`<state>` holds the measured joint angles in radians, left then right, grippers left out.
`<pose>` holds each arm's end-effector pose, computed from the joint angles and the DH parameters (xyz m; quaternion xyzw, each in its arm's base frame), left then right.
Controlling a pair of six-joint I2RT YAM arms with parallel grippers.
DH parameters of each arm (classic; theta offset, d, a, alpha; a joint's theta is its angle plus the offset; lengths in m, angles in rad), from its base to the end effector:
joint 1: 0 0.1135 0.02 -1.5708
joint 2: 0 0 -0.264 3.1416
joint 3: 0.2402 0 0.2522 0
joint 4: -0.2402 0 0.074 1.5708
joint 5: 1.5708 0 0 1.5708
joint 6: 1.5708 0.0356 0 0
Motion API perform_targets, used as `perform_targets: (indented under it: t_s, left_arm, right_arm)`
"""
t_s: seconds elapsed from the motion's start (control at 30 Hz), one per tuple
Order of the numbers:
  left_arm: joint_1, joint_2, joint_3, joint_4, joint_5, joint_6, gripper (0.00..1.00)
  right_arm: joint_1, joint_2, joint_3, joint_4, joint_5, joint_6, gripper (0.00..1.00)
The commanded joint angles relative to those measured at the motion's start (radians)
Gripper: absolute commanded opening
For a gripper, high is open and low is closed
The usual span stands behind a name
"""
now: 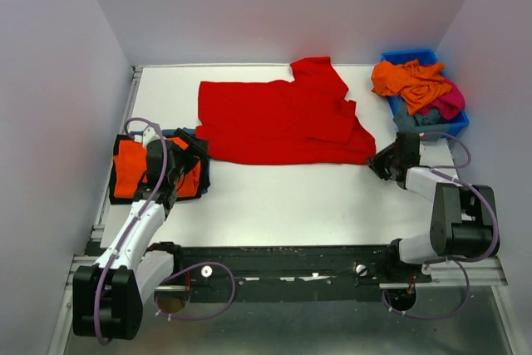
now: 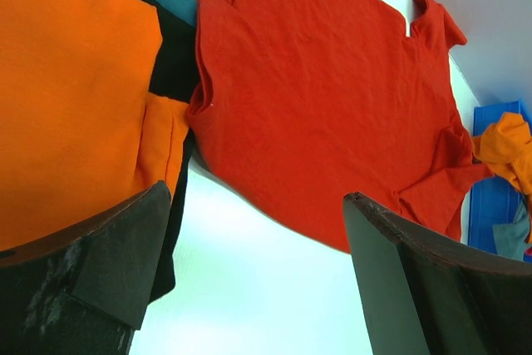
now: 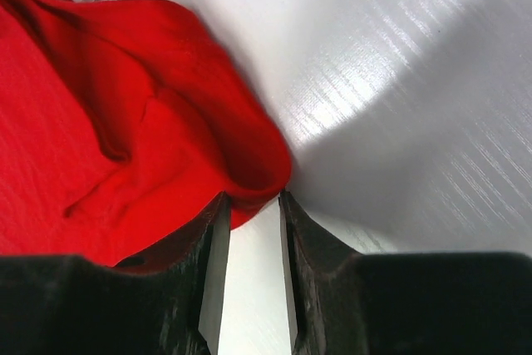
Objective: Fold and stack the t-shirts
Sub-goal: Fold the flattened tshirt in 1/3 of the way
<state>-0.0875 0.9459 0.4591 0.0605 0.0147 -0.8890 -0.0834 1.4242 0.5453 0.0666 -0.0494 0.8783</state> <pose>0.2091 -0.0189 0.2207 -0.3243 0.7756 -0.2595 0.4753 0.2585 -0.0198 0.1448 0.4214 0.8276 0.1644 0.3324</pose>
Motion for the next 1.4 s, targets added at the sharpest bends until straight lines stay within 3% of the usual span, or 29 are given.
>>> perform_targets:
  t_s: [0.0,0.07,0.23,0.27,0.67,0.9,1.1,1.27,1.37]
  left_arm:
    - [-0.004,-0.019,0.015,0.015,-0.042,0.022,0.98]
    - [-0.004,-0.012,0.016,0.009,-0.045,0.025,0.98]
    - [-0.004,0.005,0.024,-0.001,-0.051,0.027,0.98]
    - [-0.004,0.007,0.024,-0.002,-0.053,0.027,0.98]
    - [-0.027,0.079,0.058,-0.044,-0.090,0.024,0.98]
    - [-0.179,0.200,0.179,-0.177,-0.185,-0.005,0.95]
    - [-0.222,0.248,0.175,-0.254,-0.246,-0.155,0.84]
    - [-0.251,0.307,0.127,-0.203,-0.242,-0.316,0.72]
    - [-0.285,0.370,0.151,-0.205,-0.260,-0.373,0.72]
  right_arm:
    - [-0.001,0.033,0.033,0.024,0.043,0.047,0.36]
    - [-0.001,0.042,0.041,0.012,0.080,0.056,0.31]
    - [-0.003,0.041,0.076,-0.054,0.124,0.056,0.02]
    - [-0.003,0.030,0.082,-0.065,0.141,0.045,0.01]
    - [-0.095,-0.177,0.033,-0.202,0.266,-0.016,0.01]
    - [-0.113,-0.159,0.039,-0.208,0.257,-0.042,0.01]
    - [-0.113,-0.137,0.024,-0.188,0.238,-0.041,0.01]
    - [-0.113,-0.143,0.015,-0.171,0.226,-0.042,0.01]
    - [-0.115,-0.146,0.013,-0.168,0.224,-0.042,0.01]
